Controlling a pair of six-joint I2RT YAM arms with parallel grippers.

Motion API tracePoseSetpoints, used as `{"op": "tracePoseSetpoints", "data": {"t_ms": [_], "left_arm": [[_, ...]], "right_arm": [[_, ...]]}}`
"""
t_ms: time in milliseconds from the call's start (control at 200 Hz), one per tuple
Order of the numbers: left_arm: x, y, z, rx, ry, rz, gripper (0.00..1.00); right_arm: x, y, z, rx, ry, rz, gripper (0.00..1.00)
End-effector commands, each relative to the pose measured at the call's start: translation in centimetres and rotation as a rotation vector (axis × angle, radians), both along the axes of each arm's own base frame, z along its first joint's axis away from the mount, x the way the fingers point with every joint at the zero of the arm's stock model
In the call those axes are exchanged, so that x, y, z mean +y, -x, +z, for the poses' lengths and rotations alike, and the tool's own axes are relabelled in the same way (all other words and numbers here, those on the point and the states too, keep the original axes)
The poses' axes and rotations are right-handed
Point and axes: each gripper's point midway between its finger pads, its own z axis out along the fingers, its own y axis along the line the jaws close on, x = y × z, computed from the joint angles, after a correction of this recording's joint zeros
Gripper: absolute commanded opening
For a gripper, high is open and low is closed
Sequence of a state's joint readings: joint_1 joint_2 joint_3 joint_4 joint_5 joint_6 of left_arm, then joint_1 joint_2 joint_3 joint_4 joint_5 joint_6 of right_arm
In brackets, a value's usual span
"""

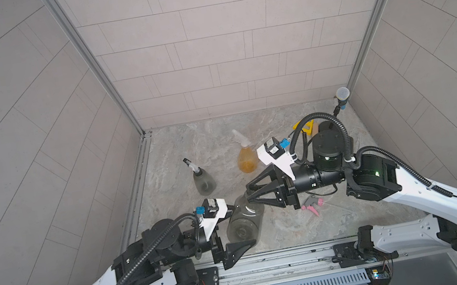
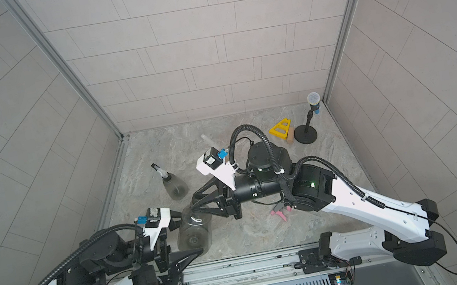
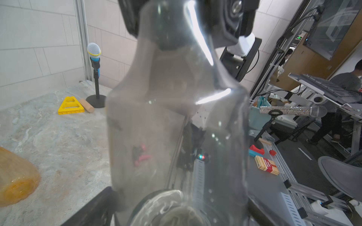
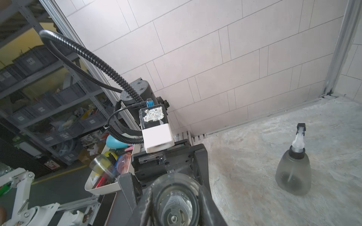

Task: Attach spray nozzles to spray bottles
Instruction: Pick up the spray bottle from the center of the board.

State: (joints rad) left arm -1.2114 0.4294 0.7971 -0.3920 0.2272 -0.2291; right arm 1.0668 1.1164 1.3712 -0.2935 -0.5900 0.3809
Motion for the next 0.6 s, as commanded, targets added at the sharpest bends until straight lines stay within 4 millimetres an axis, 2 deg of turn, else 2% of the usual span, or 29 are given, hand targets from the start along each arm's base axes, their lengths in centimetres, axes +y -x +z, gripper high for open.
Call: {"op": "tracePoseSetpoints", "data": {"t_ms": [0, 185, 340, 515, 595], "left_arm": [[-0.1, -0.4, 0.8, -0.003, 0.037, 0.019, 1.0], [-0.3, -0.3, 1.0, 0.015, 0.055, 0.011, 1.0], [-0.5, -0.4, 0.9, 0.027, 0.058, 0.012, 1.0], [-0.4, -0.1, 1.0, 0.025, 0.061, 0.002, 0.89], [-0.3, -0.1, 1.0, 0.022, 0.063, 0.004, 0.88]], "right_arm": [[0.1, 0.4, 3.2, -0.011, -0.14, 0.011, 0.0], [0.3, 1.2, 4.5, -0.032, -0.216, 0.022, 0.0], [0.7, 1.3, 4.7, -0.02, -0.265, 0.028, 0.0], [0.4, 1.2, 5.0, -0.027, -0.272, 0.011, 0.0], [0.2, 1.2, 5.0, -0.025, -0.272, 0.005, 0.0]]}}
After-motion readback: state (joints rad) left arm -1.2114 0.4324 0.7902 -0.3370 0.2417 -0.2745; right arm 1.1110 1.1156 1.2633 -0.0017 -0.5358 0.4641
